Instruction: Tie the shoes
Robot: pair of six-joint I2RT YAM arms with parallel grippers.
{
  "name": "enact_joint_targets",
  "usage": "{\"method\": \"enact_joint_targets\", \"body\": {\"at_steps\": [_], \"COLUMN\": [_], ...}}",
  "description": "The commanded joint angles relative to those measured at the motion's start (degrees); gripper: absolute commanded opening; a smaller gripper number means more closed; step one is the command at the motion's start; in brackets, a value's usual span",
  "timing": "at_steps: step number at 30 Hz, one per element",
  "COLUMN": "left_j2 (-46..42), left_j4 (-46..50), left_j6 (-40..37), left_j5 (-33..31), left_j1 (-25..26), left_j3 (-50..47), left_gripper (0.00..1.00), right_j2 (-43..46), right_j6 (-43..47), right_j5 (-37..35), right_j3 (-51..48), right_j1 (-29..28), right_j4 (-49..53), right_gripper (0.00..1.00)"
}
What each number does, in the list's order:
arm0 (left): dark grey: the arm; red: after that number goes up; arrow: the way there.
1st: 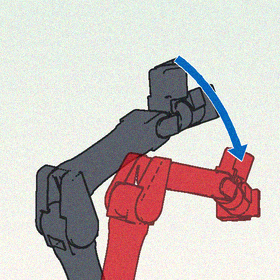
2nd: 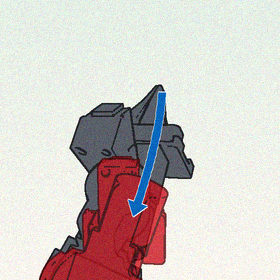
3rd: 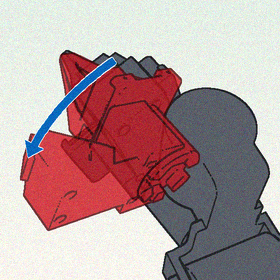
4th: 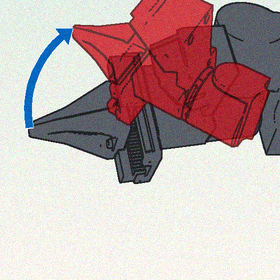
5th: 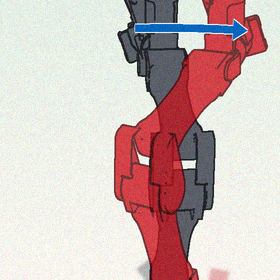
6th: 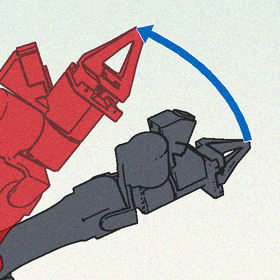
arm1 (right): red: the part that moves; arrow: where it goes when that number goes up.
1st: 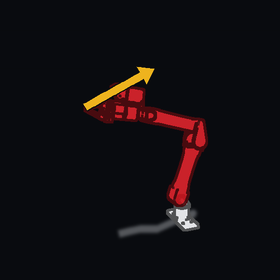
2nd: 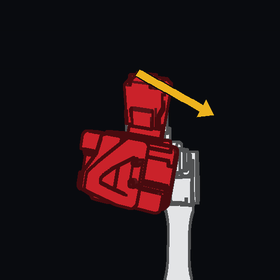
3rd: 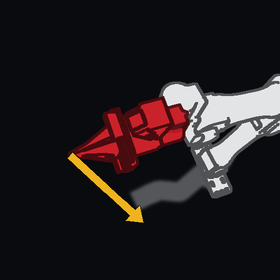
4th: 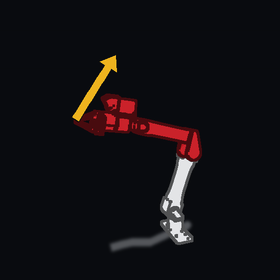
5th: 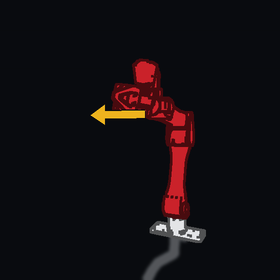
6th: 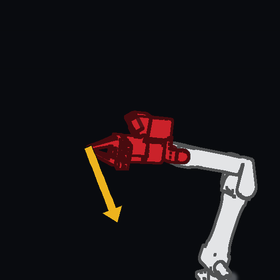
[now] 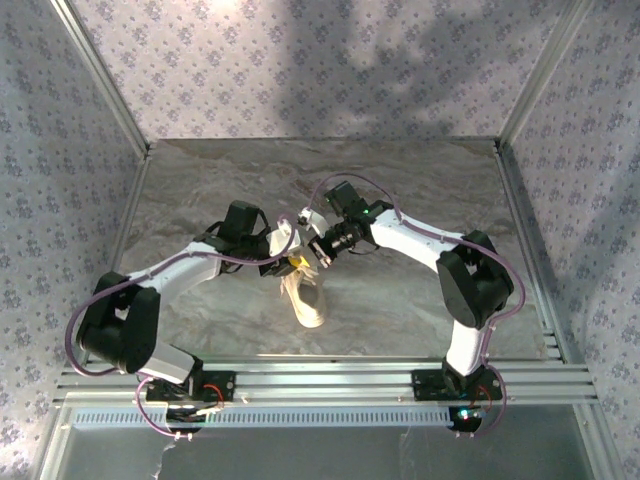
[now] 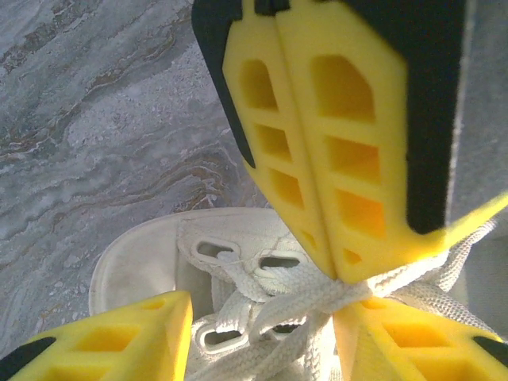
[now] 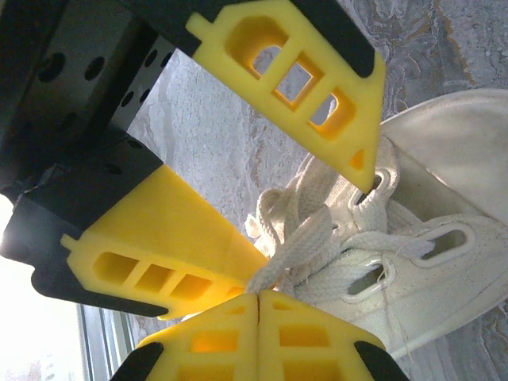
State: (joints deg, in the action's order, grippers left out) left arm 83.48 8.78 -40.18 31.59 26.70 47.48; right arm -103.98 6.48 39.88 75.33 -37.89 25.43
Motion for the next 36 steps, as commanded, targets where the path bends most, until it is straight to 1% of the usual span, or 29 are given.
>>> {"method": "enact_joint_targets", "body": {"at_steps": [1,5,29,36], "left_j2": [-2.0,-2.6,0.5,1.2], "left_j4": [-0.8,0.1,3.2,0.8], "left_j6": [-2.0,-2.6,-5.4,-4.6], "left_j5": [0.8,1.4,-0.9,-2.3], "left_j1": [0.1,0.1,1.7,1.8], "left_j3": [-0.7,-1.3,-0.1,-0.3], "left_gripper": [0.51,0.52,0.54,0.54], "right_j2": [2.4,2.4,2.2,2.2], "right_j6": [0.9,0.9,0.9,1.1], "right_j5": [0.7,0.7,1.1,1.3], "right_j3": [-0.8,-0.9,-0.8,-0.9], "right_j1": [0.1,0.2,0.1,0.1], "right_j4": [0.7,0.8,0.9,1.1], "right_gripper": [0.0,0.0,0.0,0.0]}}
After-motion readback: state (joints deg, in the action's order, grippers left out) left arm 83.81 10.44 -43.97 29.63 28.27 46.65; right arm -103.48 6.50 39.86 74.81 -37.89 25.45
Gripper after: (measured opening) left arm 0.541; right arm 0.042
